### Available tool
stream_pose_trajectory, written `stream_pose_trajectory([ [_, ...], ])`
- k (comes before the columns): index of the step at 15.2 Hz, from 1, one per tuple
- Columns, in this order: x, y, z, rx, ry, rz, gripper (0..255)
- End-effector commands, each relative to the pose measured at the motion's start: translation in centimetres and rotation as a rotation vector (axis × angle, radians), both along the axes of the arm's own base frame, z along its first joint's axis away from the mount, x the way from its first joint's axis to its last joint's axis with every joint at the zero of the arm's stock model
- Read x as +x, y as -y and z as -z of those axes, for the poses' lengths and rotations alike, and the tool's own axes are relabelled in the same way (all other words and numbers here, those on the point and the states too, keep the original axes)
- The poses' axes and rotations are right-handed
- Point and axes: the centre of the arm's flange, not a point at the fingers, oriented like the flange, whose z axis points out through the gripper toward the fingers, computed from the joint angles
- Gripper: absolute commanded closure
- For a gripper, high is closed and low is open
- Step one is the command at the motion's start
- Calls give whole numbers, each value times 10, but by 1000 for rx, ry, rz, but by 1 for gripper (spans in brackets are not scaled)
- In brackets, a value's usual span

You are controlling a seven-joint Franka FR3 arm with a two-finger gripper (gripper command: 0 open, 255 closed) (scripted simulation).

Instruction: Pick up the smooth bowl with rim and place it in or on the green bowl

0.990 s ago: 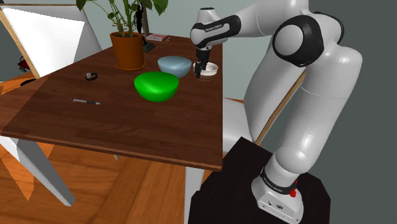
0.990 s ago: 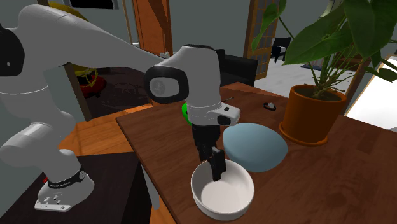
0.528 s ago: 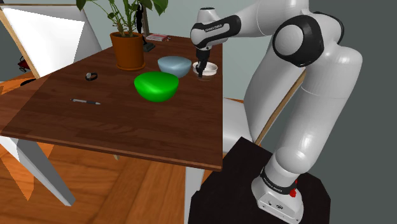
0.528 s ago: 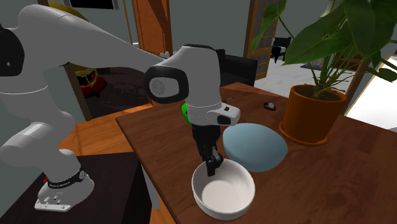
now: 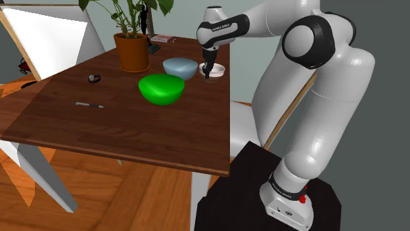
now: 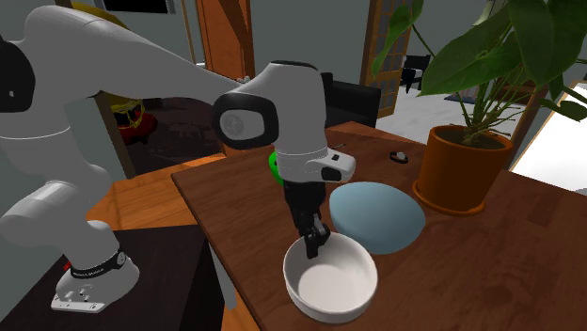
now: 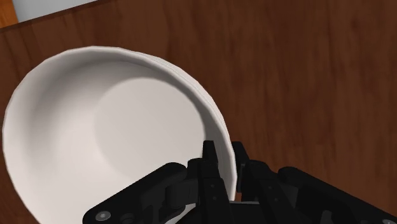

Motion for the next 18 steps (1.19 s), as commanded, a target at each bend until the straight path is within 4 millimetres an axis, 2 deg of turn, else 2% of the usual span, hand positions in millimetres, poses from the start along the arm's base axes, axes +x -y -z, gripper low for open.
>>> stream_pose_trajectory([
  [1,0,0,-9,0,0,0,255],
  [18,0,0,-99,0,0,0,255],
])
